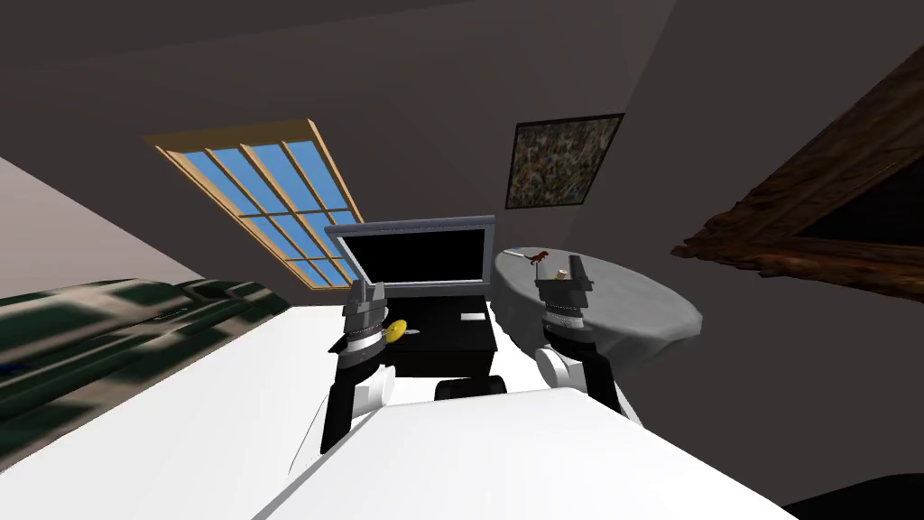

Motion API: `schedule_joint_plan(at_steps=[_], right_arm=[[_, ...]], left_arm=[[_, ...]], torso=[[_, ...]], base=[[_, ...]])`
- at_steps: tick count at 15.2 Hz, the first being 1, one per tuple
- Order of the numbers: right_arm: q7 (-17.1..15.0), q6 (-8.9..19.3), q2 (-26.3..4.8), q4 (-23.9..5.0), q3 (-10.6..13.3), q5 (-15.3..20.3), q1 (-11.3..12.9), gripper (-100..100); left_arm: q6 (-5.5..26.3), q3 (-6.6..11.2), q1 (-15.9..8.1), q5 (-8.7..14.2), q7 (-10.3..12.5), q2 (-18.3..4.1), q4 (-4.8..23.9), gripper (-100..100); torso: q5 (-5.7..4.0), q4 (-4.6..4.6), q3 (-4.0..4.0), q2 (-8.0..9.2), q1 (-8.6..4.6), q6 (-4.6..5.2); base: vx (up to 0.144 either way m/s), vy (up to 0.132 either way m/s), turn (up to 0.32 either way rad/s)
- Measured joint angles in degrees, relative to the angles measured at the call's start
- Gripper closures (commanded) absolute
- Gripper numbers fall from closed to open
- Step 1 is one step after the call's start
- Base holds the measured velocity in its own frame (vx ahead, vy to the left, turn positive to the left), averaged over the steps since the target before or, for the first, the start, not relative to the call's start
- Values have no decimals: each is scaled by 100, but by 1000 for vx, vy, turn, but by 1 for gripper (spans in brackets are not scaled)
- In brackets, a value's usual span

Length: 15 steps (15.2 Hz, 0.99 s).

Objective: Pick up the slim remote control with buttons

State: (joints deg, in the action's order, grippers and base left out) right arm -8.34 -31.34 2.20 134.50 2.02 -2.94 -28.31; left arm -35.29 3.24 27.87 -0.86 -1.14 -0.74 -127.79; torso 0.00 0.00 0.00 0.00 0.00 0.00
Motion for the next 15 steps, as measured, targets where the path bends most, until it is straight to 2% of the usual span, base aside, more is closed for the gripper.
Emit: schedule_joint_plan(at_steps=[4, 9, 12, 15], right_arm=[[-8, 25, -426, -184, 55, 29, 19, -100], [4, 69, -982, -520, 248, 123, -7, -100], [43, 99, -1282, -766, 463, 231, -58, -100], [21, 135, -1636, -1074, 568, 282, -37, -100]], left_arm=[[0, -1, -1, 0, 0, 0, 0, 0], [0, 0, -1, 0, 0, 0, 0, 0], [0, 0, -1, 0, 0, 0, 0, 0], [0, 0, -1, 0, 0, 0, 0, 0]], torso=[[0, 1, 3, 6, -1, -4], [0, 2, 6, 11, -2, -2], [-1, 3, 8, 16, -4, -3], [-2, 4, 11, 20, -8, -3]], base=[[-17, 2, 128], [-27, 2, 160], [-40, -7, 175], [-50, -9, 241]])
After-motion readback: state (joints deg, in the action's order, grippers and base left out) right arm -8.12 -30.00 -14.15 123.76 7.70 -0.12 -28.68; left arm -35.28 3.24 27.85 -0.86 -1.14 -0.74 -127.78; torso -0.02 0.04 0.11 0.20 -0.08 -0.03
